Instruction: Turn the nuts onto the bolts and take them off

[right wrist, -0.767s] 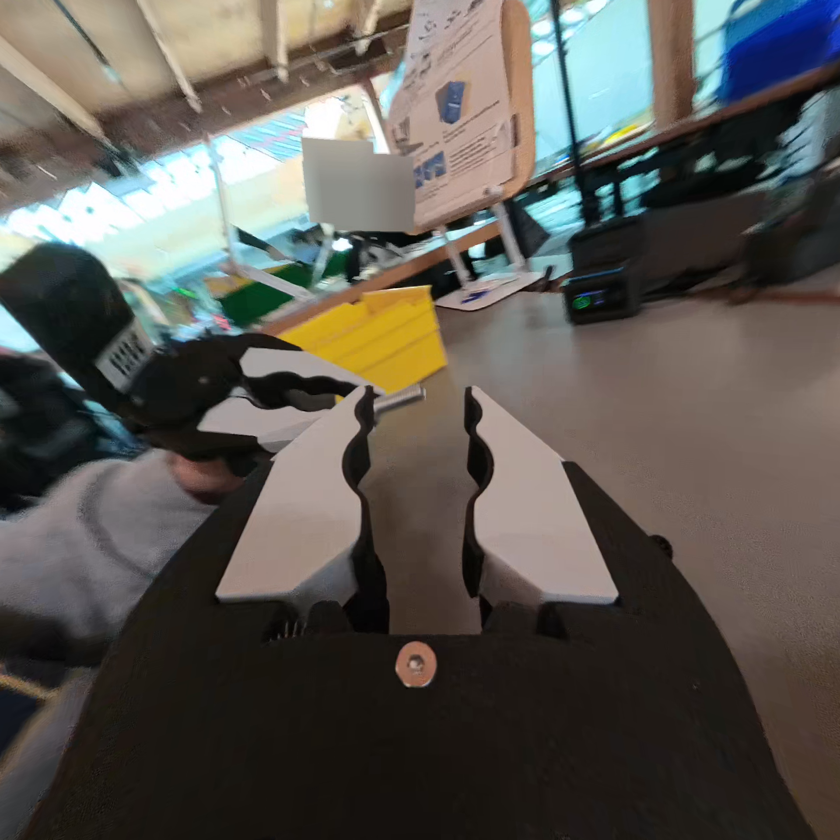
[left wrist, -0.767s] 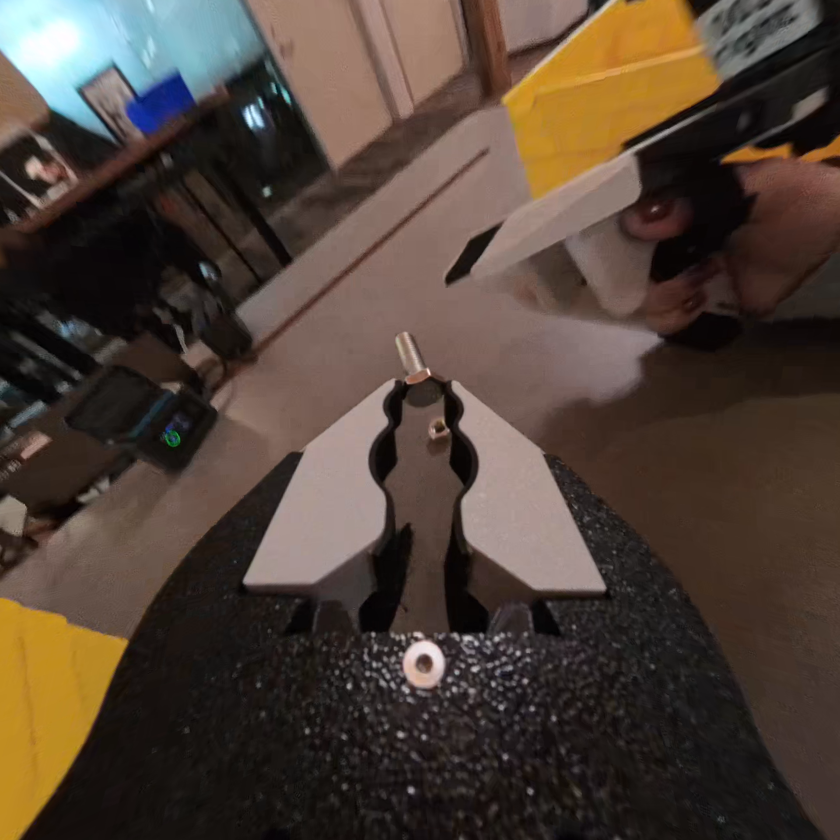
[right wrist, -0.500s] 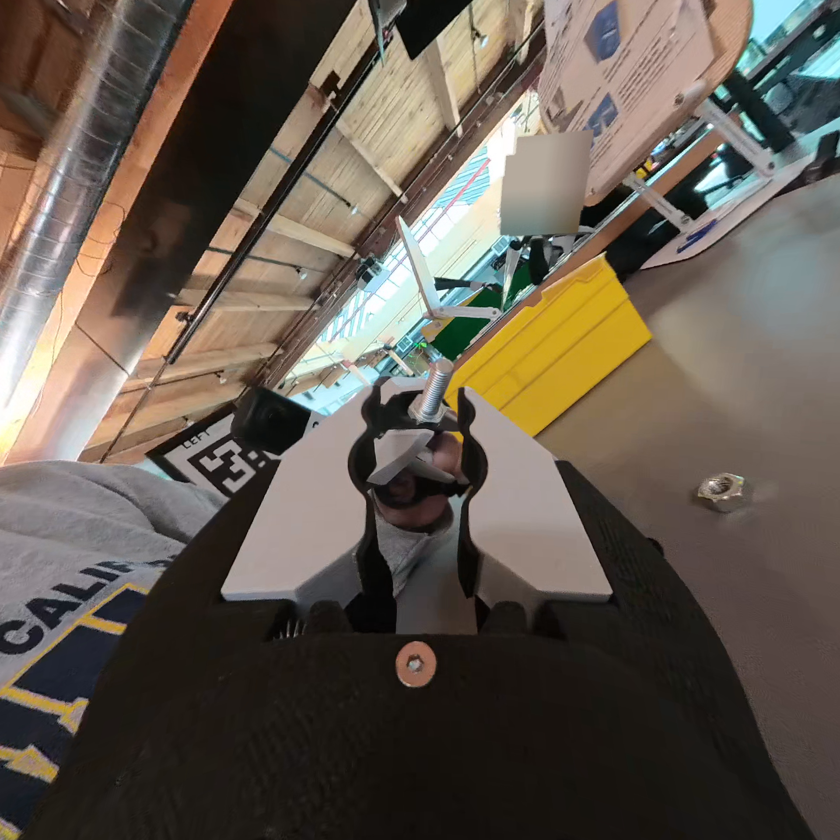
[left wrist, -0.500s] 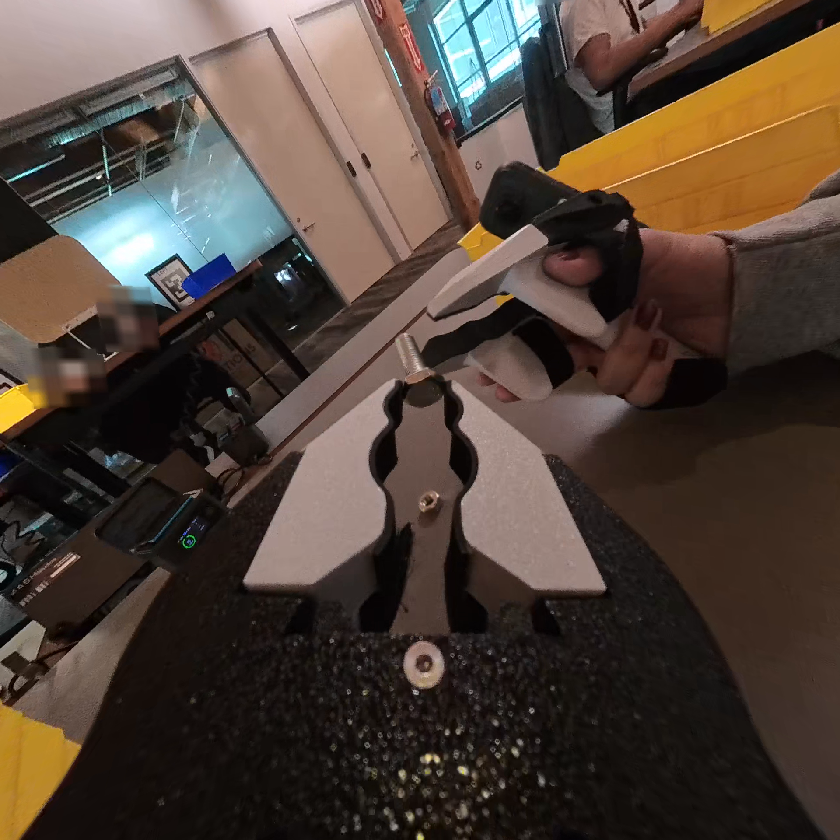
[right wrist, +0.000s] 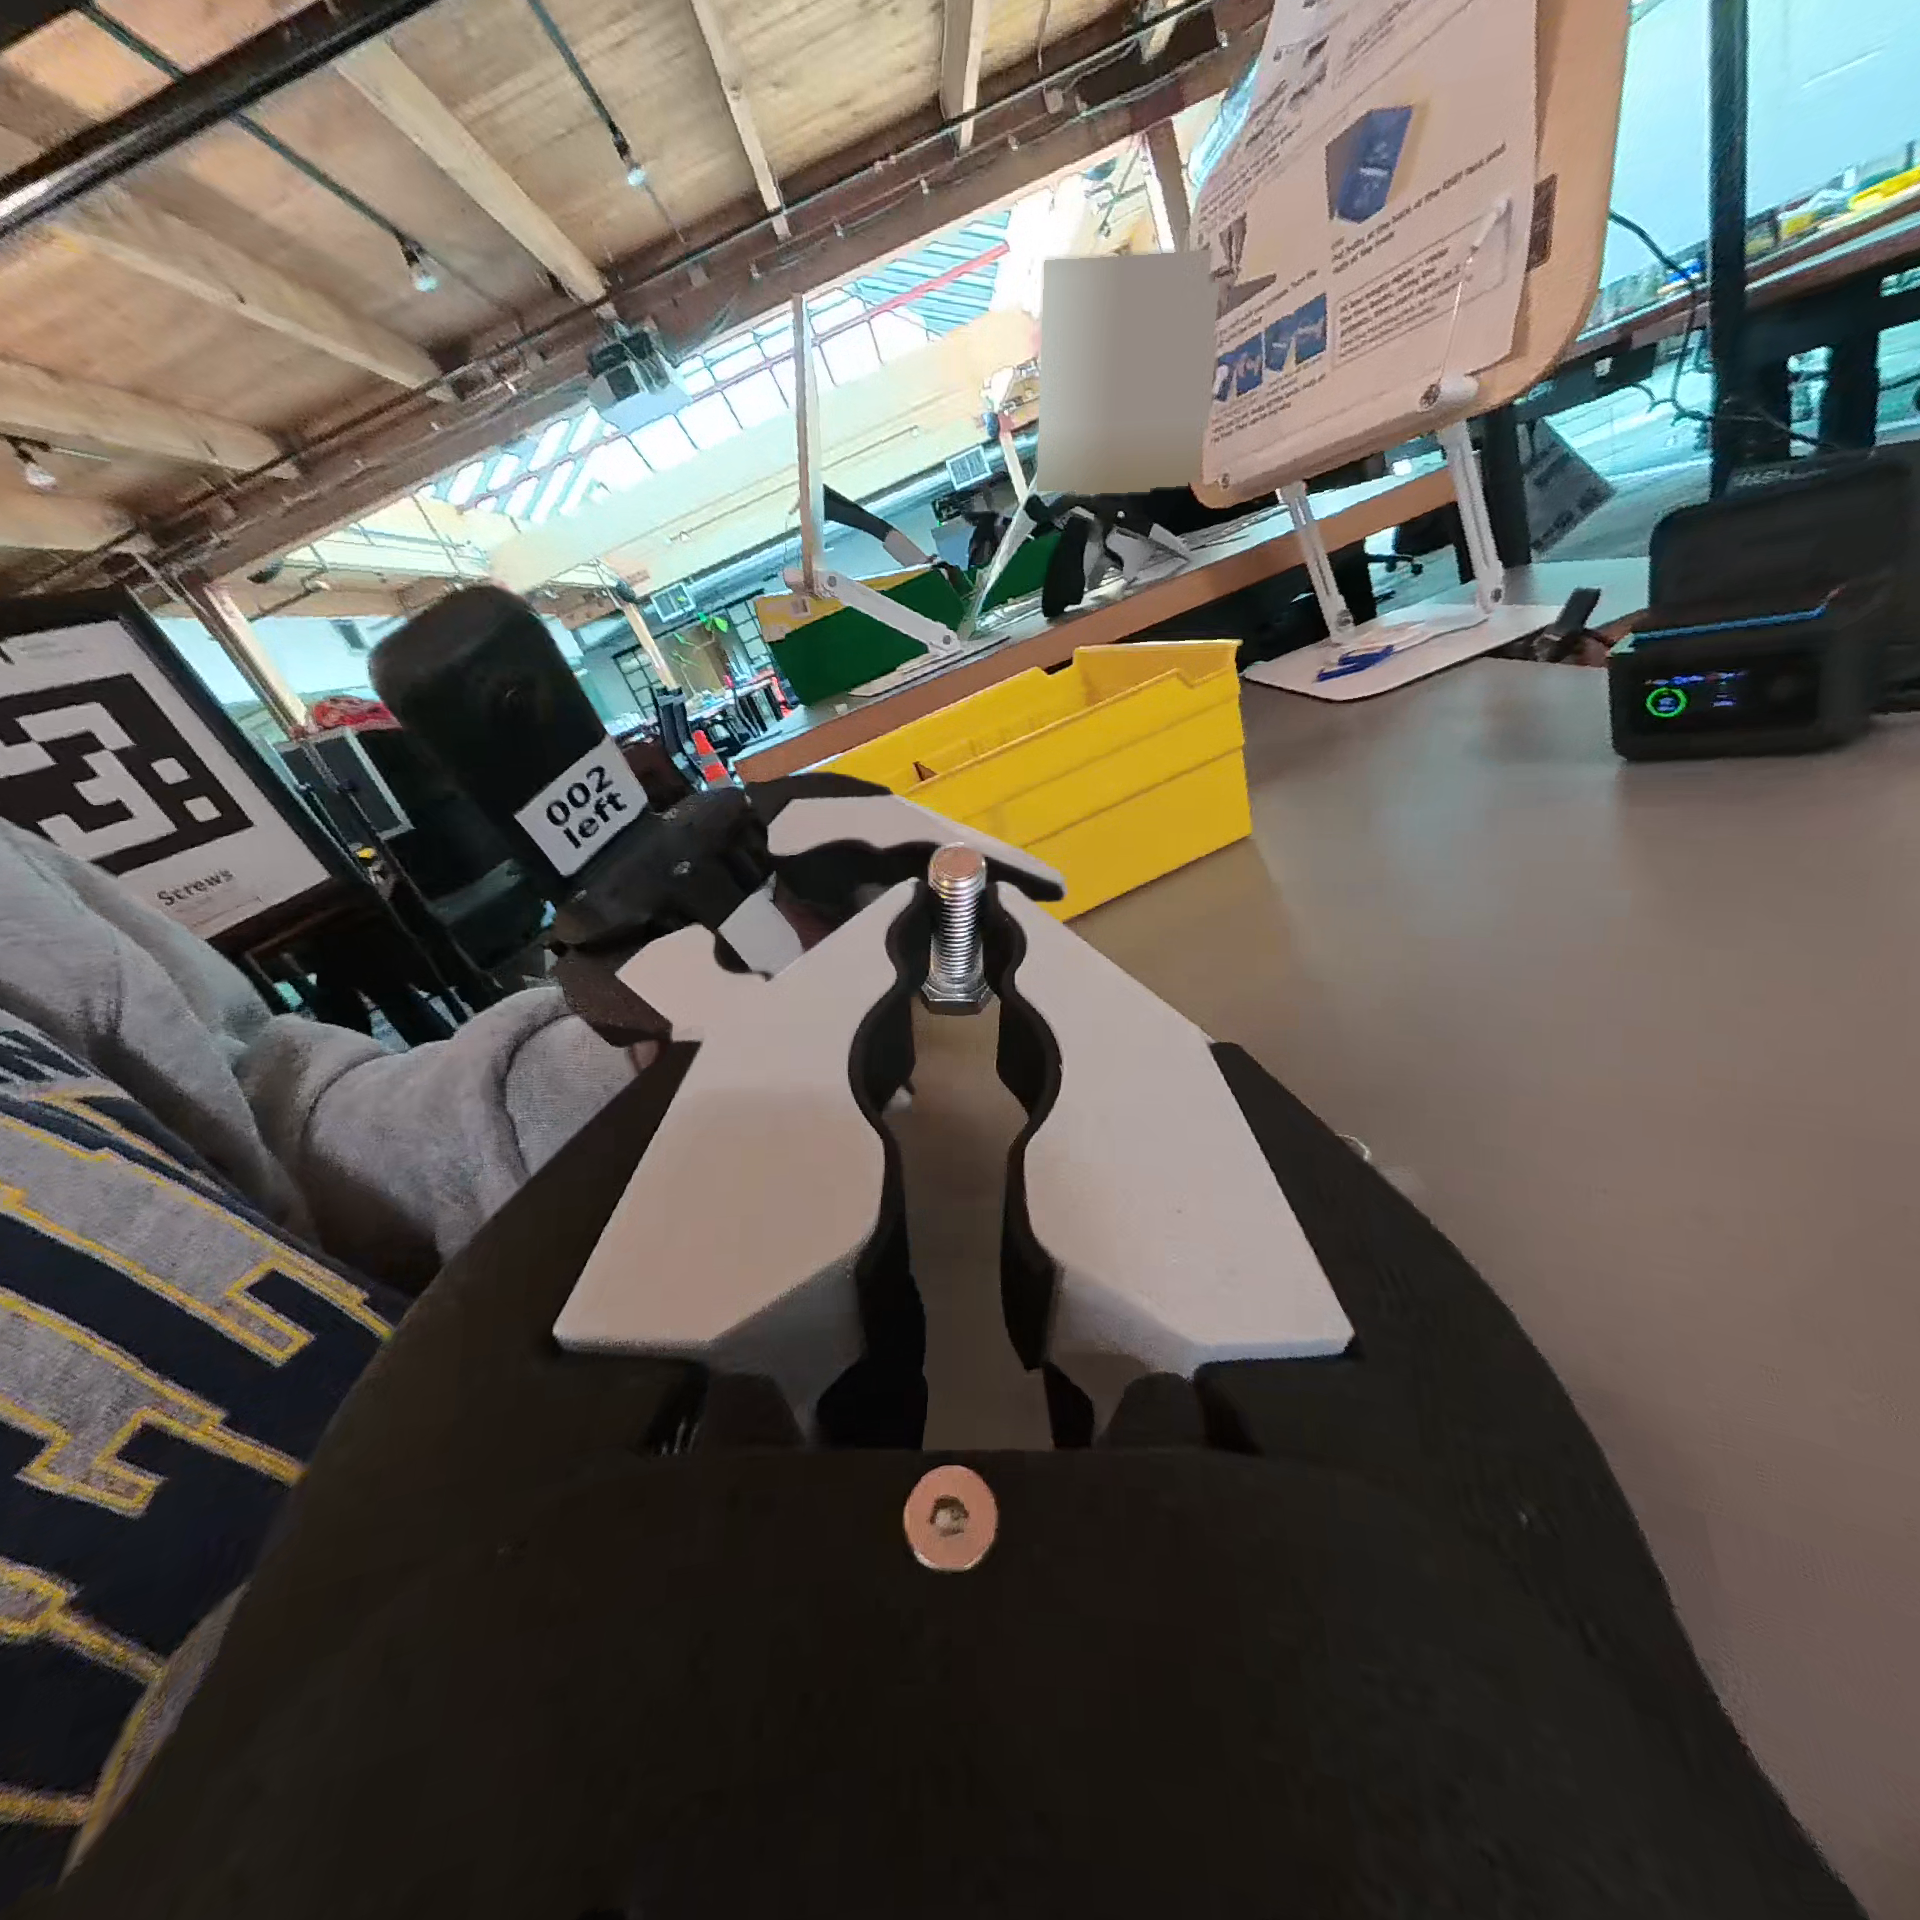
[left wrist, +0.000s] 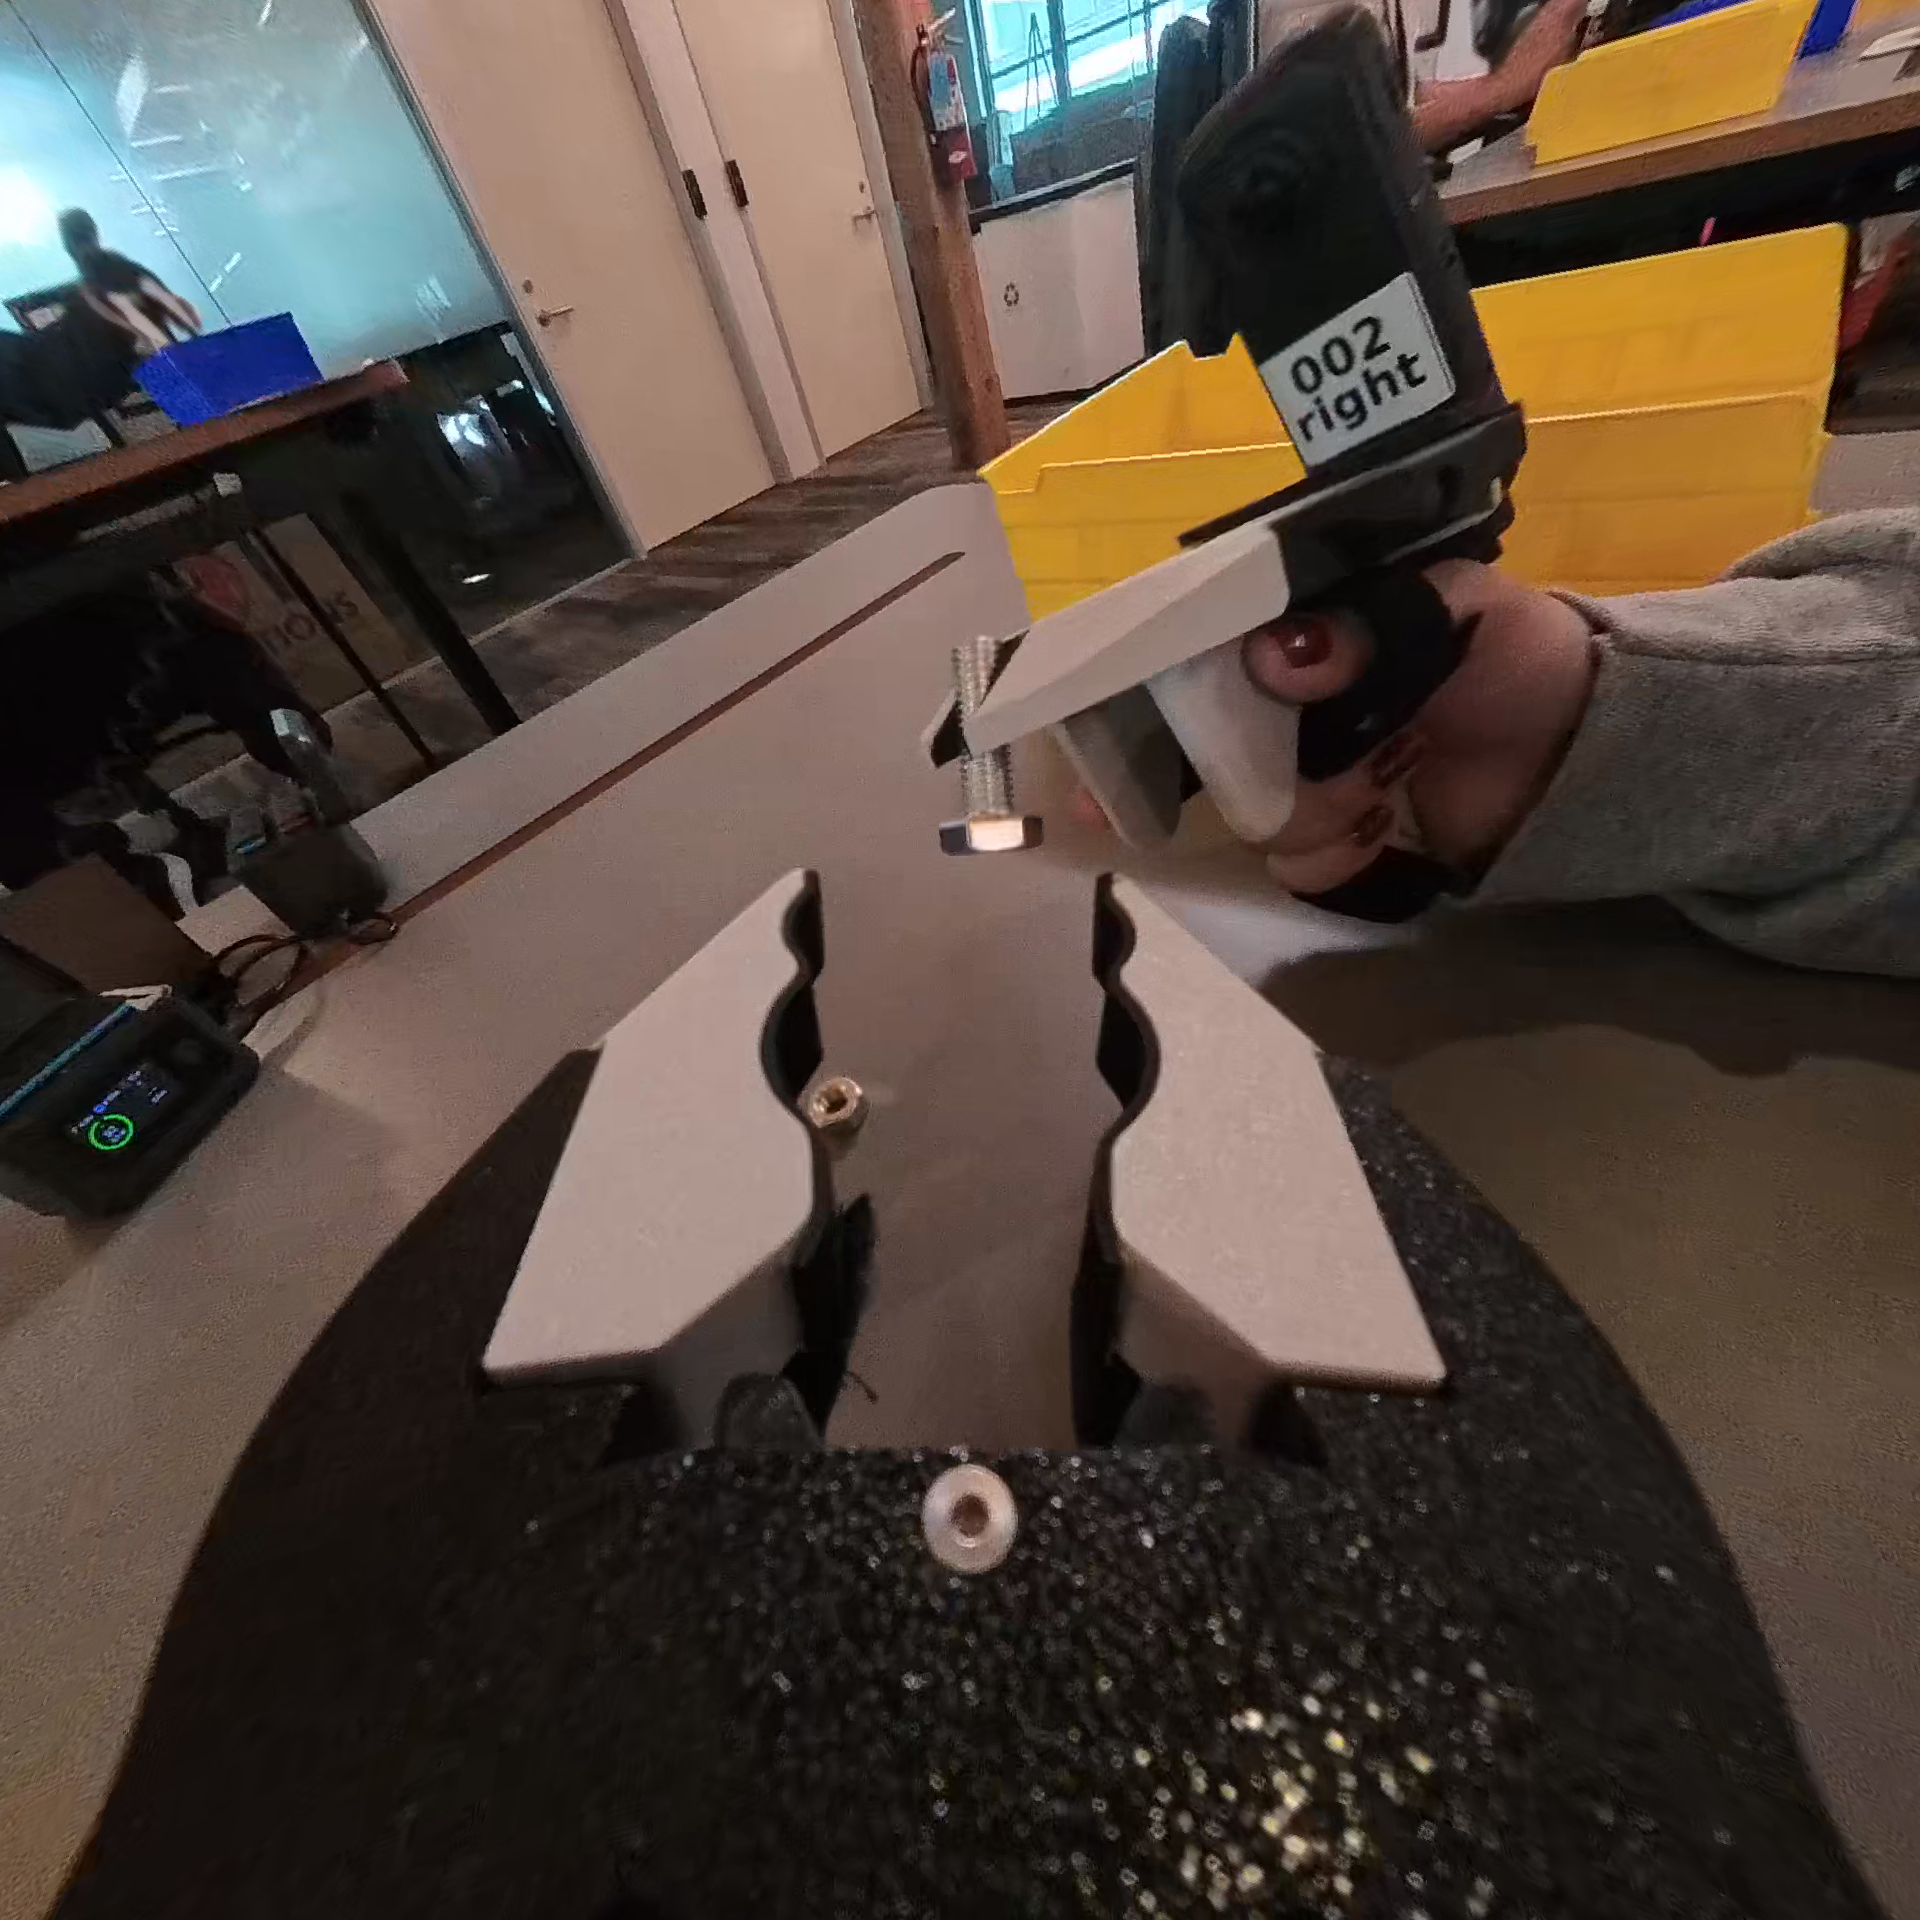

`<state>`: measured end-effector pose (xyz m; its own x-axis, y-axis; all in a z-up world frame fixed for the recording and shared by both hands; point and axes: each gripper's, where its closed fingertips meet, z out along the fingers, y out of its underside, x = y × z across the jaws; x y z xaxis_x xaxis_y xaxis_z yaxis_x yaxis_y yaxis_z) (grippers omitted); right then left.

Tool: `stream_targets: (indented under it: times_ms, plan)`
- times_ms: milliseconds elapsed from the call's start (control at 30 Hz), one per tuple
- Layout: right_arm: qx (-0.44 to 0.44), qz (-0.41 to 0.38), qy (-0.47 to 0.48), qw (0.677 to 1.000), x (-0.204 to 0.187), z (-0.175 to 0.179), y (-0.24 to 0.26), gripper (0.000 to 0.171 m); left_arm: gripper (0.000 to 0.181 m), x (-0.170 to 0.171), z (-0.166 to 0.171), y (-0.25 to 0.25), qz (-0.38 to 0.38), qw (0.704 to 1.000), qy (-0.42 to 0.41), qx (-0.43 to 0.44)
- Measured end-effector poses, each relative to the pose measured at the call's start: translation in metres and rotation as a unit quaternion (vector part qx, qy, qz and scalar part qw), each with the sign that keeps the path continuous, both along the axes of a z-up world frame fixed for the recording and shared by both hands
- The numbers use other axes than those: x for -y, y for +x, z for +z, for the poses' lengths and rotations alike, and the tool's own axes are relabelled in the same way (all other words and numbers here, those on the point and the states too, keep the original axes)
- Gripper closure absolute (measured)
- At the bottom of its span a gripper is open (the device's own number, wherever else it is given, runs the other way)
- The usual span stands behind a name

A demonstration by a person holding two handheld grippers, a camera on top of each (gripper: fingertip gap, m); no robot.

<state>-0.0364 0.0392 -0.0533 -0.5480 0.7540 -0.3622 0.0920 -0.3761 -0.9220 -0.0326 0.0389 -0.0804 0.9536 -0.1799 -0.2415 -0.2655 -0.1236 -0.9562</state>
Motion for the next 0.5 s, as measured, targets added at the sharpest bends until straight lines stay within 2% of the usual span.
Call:
stream_targets:
  times_ms: [100,267,400,500]
  plan:
    - [-0.002,0.007,0.028,1.0,0.004,-0.004,0.001,0.164,0.144,-0.002,0.001,0.004,-0.001,1.0,-0.005,0.002]
    - [-0.018,0.041,0.082,0.996,0.016,-0.006,0.009,0.164,0.154,-0.002,-0.01,0.016,-0.04,0.999,-0.035,-0.003]
    - [-0.02,0.071,0.091,0.993,0.021,-0.007,0.015,0.164,0.157,0.002,-0.011,0.025,-0.077,0.996,-0.038,0.023]
    - [-0.026,0.083,0.102,0.991,0.025,-0.008,0.018,0.163,0.165,0.006,-0.011,0.03,-0.103,0.993,-0.039,0.034]
